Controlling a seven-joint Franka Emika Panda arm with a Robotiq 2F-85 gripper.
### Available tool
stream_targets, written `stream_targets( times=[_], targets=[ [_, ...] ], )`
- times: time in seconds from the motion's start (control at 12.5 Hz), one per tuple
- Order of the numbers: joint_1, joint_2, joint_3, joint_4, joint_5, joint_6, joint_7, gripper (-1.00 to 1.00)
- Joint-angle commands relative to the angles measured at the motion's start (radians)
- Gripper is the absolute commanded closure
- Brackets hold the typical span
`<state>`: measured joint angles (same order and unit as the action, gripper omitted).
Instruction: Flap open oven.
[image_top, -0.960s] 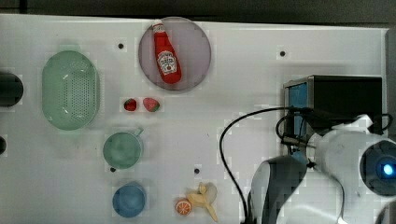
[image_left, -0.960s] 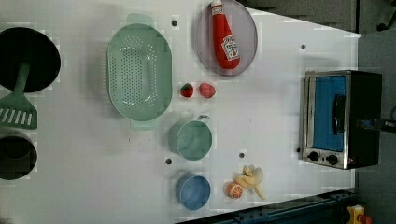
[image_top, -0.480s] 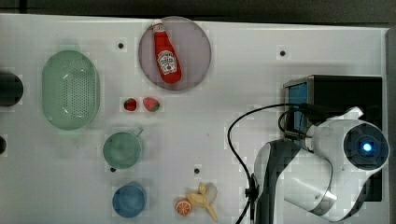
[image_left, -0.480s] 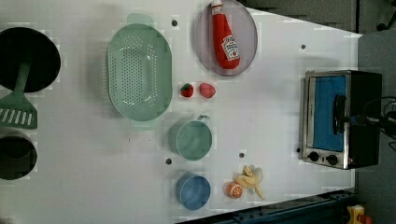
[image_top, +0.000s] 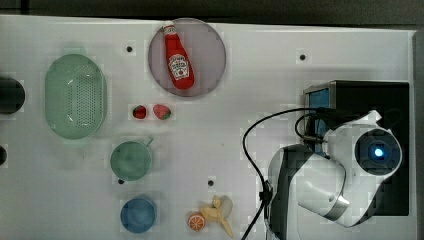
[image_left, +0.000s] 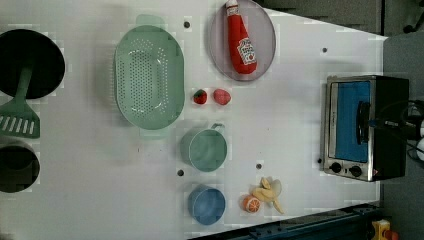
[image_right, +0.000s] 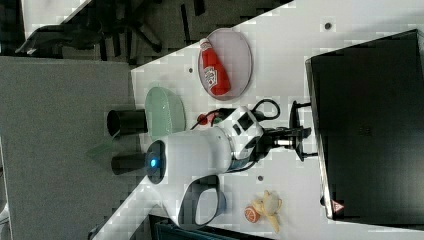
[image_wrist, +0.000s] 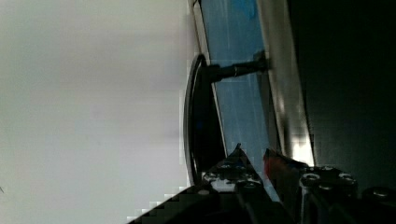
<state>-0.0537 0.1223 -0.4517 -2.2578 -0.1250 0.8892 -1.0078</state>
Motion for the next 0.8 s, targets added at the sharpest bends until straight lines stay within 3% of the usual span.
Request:
stream_targets(
  times=[0.08,0.32,0.8],
  targets=[
    [0.01,0.024,0.005,0.008,-0.002,-0.002,-0.028,0.65],
    [0.027,0.026,0.017,0.007,-0.078,-0.004,0.015,0.65],
    [0.081,0.028,0.081,-0.018,-0.446,-0.053,0.387,0.65]
  ],
)
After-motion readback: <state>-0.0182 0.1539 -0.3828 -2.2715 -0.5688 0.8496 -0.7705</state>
